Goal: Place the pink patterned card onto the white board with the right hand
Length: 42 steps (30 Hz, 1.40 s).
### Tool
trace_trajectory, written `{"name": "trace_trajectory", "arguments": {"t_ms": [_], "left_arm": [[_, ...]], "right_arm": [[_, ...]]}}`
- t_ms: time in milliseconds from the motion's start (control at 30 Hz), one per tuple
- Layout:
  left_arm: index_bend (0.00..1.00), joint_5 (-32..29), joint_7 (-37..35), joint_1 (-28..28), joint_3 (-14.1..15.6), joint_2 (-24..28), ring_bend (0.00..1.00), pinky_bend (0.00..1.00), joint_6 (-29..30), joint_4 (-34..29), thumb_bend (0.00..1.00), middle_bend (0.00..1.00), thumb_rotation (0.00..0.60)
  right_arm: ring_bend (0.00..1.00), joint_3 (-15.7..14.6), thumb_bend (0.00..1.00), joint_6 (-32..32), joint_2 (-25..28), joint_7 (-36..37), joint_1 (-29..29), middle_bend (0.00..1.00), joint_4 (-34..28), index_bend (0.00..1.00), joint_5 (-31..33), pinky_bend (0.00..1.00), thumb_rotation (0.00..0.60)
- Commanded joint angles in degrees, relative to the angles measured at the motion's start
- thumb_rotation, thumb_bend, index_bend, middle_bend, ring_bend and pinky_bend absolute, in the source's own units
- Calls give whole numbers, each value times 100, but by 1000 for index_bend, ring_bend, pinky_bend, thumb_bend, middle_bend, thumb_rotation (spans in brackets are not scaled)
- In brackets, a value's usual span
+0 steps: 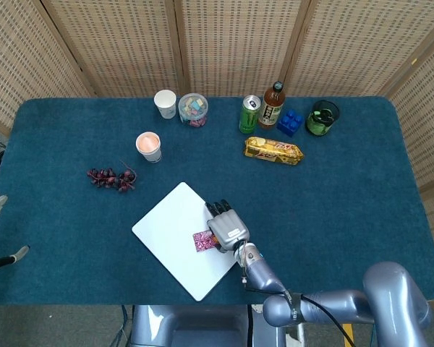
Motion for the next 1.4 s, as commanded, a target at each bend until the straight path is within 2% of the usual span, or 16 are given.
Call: {"name": "trace_trajectory", "arguments": {"t_ms": [33,200,300,367,467,533,767,867,1000,1167,1300,1400], "left_arm": [[0,6,-8,1,2,3,0,0,5,-2,0,0,600],[0,22,14,7,9,2,0,0,28,-19,0,0,600],[0,25,33,9,13,-3,0,0,32,-23,0,0,600],[0,28,36,10,12,-5,0,0,41,-26,0,0,600],[0,34,31,11,11,-9,0,0,51,-18,0,0,600],[0,27,19,9,10,-8,0,0,42,-15,0,0,600],[0,36,-2,12,11,-4,0,0,56,-13,0,0,600],[0,46,1,15,20,-6,0,0,57,-10,0,0,600],[0,72,-5,18,27,-8,0,0,79,-10,0,0,600],[0,110,10,15,38,-31,0,0,98,21,0,0,600],[0,174,40,26,58,-53,0,0,155,31,0,0,600],[0,223,46,54,67,-61,0,0,240,33,0,0,600]], "right_arm": [[0,21,388,81,-33,-5,44,28,9,651,60,0,600],[0,15,362,139,-19,11,81,26,-35,638,147,0,600],[0,1,142,131,0,6,107,10,-70,448,241,0,600],[0,-3,3,125,13,-10,122,0,-110,220,349,0,600],[0,35,0,130,22,13,159,0,-175,50,457,0,600],[0,91,0,173,12,82,173,0,-190,9,456,0,600],[0,229,0,374,303,291,136,0,-524,0,239,0,600],[0,246,0,521,654,396,27,0,-802,0,34,0,600],[0,112,0,716,1294,744,-309,0,-1183,0,-537,0,600],[0,-406,0,1151,2309,1774,-1168,0,-1290,0,-1998,0,600],[0,-867,0,1677,2782,2876,-1931,0,-901,0,-3119,0,600],[0,-1143,0,2090,2971,3666,-2463,0,-484,0,-3693,0,600]]}}
